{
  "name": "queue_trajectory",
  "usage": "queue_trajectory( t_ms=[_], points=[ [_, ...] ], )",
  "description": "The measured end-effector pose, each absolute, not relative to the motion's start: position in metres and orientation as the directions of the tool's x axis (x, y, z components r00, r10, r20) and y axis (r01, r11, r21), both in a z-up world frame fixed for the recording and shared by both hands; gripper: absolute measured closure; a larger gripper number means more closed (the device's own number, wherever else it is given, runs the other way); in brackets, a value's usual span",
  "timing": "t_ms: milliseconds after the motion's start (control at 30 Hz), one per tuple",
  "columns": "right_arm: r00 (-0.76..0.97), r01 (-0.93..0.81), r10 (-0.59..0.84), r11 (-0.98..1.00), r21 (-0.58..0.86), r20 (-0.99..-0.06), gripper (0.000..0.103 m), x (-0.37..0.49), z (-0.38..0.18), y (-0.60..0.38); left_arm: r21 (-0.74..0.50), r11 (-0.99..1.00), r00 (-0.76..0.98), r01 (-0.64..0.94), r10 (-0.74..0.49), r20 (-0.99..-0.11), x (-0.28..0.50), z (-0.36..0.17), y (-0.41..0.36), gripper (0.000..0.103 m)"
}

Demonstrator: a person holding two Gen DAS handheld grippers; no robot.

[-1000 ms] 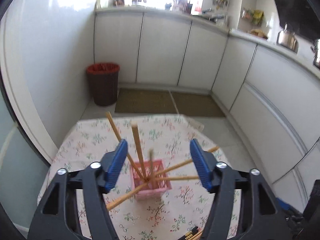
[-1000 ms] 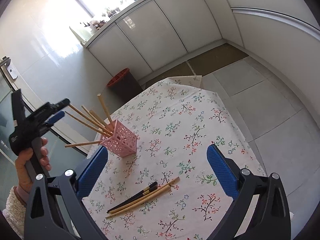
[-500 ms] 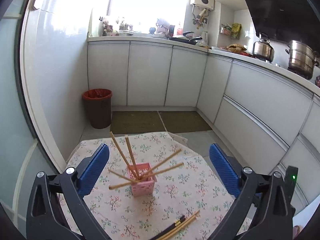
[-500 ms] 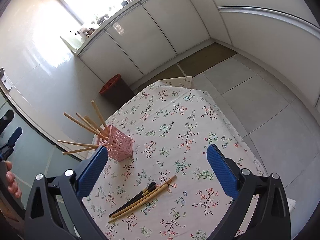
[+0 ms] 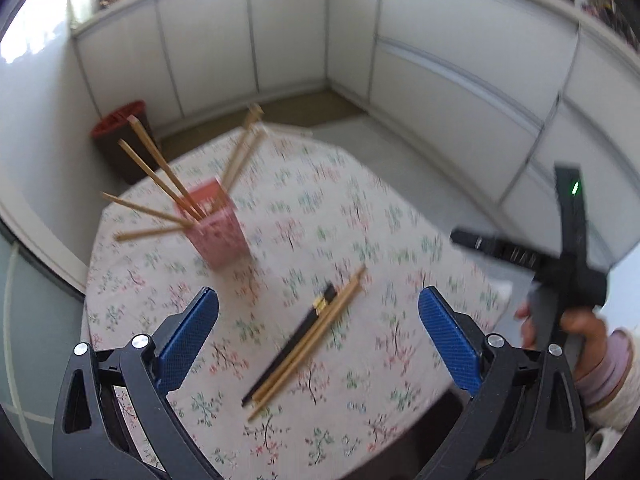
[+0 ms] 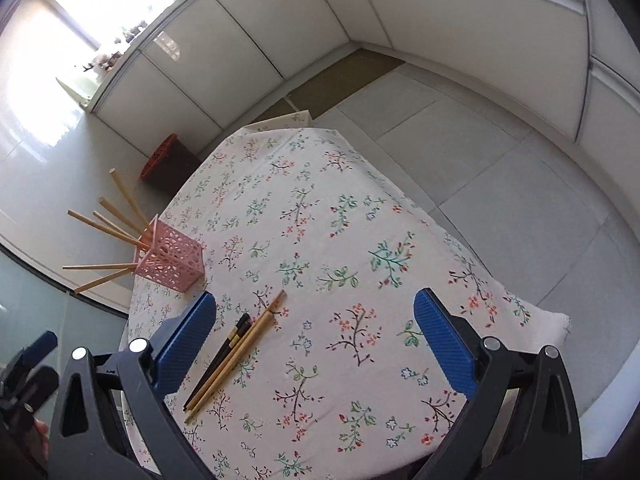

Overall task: Organize utensils
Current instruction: 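Move both open tools back toward the remaining chopsticks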

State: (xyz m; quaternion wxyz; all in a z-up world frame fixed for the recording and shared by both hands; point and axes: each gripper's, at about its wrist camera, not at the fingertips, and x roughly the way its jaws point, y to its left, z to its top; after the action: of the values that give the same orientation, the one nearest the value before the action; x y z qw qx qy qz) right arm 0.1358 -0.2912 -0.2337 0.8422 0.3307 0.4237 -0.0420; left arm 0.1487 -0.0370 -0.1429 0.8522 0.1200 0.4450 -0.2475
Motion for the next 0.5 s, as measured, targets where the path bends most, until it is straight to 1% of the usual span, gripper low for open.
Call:
queue_trajectory(
  t_ms=[100,167,267,333,433,467,500],
  points=[
    [0.631,0.392,0.2,0.751,0.531,-0.749,0.007,0.131,-0.24,-0.302,0.002,0.841,0.382,0.541,-0.244,-0.891,0.162,-0.182,-0.051,0.007],
    [0.624,0.417,0.191,0.738,0.53,-0.757,0.007,0.128,-0.244,-0.308,-0.026,0.846,0.274,0.532,-0.202,-0.94,0.178,-0.213,-0.057,0.007],
    [0.601,0.454,0.197,0.714,0.533,-0.775,0.007,0.127,-0.253,-0.318,-0.018,0.876,0.191,0.482,-0.125,-0.974,0.204,-0.247,-0.06,0.007],
    [0.587,0.478,0.222,0.682,0.554,-0.778,0.007,0.127,-0.26,-0.324,-0.03,0.887,0.162,0.46,-0.117,-0.98,0.218,-0.259,-0.062,0.008],
    [0.565,0.507,0.256,0.642,0.575,-0.784,0.007,0.129,-0.271,-0.33,-0.046,0.884,0.129,0.464,-0.119,-0.984,0.234,-0.269,-0.071,0.019],
    [0.558,0.513,0.258,0.64,0.572,-0.789,0.007,0.13,-0.273,-0.331,-0.055,0.875,0.118,0.482,-0.127,-0.985,0.237,-0.27,-0.077,0.026],
    [0.552,0.518,0.257,0.639,0.568,-0.793,0.007,0.131,-0.275,-0.332,-0.067,0.862,0.105,0.502,-0.137,-0.985,0.239,-0.271,-0.083,0.036]
  ],
)
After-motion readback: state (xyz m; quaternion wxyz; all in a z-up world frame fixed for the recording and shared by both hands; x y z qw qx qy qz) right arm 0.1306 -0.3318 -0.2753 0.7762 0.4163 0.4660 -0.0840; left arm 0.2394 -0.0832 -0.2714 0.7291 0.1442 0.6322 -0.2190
